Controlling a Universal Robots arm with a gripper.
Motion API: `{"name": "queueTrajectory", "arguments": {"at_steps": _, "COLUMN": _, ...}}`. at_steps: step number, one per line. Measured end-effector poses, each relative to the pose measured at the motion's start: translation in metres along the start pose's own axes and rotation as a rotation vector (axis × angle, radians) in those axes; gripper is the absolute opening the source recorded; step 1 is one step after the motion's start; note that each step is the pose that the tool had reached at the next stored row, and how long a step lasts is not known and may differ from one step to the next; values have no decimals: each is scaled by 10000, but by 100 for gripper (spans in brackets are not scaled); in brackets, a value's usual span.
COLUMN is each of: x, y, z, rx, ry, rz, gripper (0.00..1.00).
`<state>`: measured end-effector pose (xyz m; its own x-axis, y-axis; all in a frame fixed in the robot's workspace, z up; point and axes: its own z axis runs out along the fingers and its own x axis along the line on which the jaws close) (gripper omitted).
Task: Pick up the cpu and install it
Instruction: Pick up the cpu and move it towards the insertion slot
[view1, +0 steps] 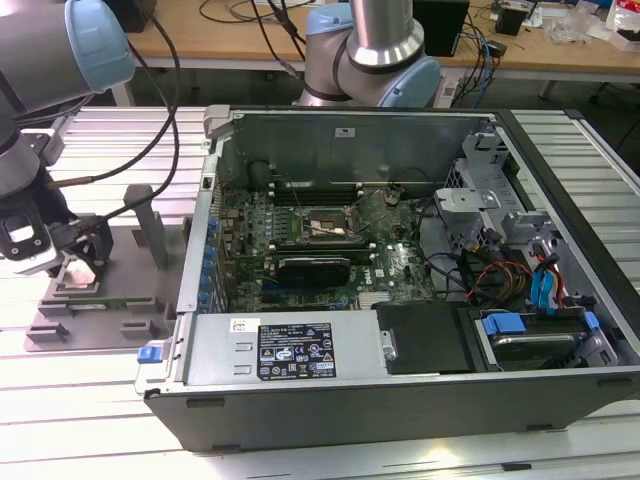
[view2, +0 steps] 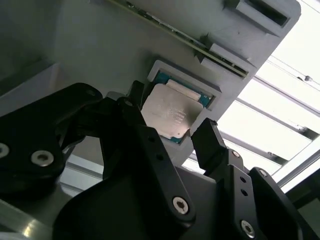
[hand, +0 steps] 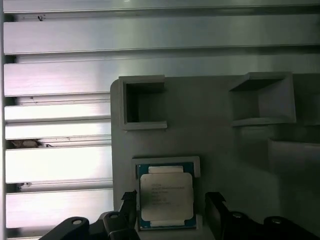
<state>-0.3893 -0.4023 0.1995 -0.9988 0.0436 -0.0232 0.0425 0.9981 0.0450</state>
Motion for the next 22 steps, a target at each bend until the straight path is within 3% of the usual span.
{"name": "queueTrajectory", "arguments": {"at_steps": 12, "x": 25, "y": 17, "z": 76, "rx": -1, "ry": 0, "rz": -1, "gripper": 66}}
{"name": "queueTrajectory", "arguments": {"at_steps": 22, "x": 29, "y": 17, "z": 102, "rx": -2, "ry": -1, "rz": -1, "gripper": 66}}
